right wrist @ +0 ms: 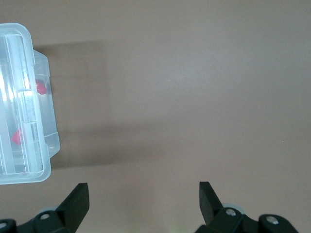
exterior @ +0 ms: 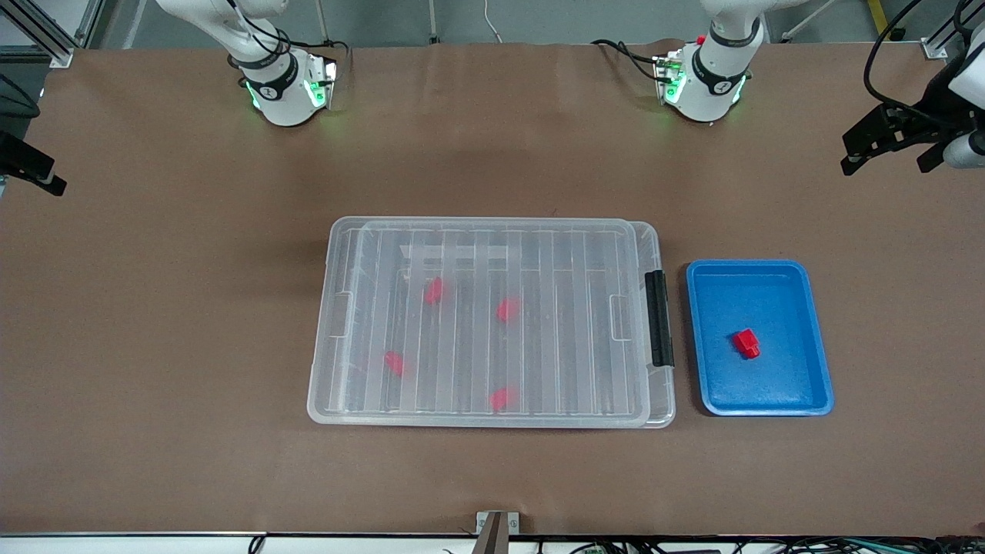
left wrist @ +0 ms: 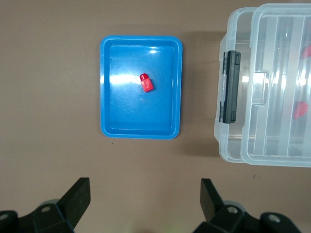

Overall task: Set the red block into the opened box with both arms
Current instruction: 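Move the left gripper toward the blue tray while the right gripper approaches the box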

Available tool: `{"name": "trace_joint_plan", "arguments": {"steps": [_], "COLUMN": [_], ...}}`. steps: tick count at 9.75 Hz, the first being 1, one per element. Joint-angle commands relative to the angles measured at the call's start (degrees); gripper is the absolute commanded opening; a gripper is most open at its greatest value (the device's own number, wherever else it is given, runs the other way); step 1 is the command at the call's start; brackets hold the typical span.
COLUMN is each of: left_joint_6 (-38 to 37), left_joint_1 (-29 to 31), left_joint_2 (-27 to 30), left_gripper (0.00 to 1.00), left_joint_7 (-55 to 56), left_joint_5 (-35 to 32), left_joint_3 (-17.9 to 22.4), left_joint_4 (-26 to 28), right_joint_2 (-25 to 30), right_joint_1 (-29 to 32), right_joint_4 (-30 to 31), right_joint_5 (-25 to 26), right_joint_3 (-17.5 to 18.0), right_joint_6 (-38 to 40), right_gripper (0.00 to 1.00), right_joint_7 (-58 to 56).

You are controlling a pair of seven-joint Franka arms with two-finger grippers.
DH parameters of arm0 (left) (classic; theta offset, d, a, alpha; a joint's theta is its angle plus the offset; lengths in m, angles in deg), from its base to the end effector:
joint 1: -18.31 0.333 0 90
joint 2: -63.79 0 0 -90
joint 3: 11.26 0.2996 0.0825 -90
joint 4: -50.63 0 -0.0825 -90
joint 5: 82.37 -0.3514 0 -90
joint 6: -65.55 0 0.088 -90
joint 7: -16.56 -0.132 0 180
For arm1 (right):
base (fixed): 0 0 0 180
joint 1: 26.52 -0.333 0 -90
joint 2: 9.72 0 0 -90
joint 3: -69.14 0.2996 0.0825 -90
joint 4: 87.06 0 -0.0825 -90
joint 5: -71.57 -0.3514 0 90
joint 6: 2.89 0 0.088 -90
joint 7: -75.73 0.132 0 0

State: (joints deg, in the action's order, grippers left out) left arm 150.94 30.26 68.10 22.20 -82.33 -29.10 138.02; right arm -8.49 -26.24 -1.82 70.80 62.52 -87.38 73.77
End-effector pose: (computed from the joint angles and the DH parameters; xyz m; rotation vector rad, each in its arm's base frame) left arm 0.4897 -0.0571 0.6320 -3.1225 0.0063 -0.0605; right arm 0.5025 -0.0596 0.6217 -3.1236 0.1326 -0.0147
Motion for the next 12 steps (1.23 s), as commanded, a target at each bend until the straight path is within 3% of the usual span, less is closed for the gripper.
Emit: {"name": "trace_joint_plan", "arguments": {"steps": [1, 5, 7, 12], "left_joint_6": [-1.1, -0.49, 4.15, 25.14], "left_joint_1": [0.01, 0.79, 0.8, 5.96], "left_joint_2": [-1.84, -8.42, -14.64, -25.81], "left_gripper": [1.0, 1.0, 1.0, 1.0], "left_joint_7": [-0.46, -0.64, -0.55, 0.77], "left_joint_5": [-0.48, -0.57, -6.42, -6.9], "left_joint_3": [-0.34, 0.01, 0.18, 0.18], "left_joint_4": [0.15, -1.79, -1.18, 7.78], "right_joint_2": [0.35, -0.26, -3.15, -19.22], "right_joint_1": [0.24, 0.25, 0.25, -0.11], "right_joint_4": [0.37, 0.37, 0.63, 0.72], "right_joint_5": [0.32, -0.64, -0.82, -0.21], "right_joint_3": [0.2, 1.33, 7.82, 19.61], "right_joint_6": [0.03, -0.32, -3.29, -17.17], "right_gripper": [1.0, 1.0, 1.0, 1.0], "right_joint_7": [-0.49, -0.49, 0.03, 12.49]}}
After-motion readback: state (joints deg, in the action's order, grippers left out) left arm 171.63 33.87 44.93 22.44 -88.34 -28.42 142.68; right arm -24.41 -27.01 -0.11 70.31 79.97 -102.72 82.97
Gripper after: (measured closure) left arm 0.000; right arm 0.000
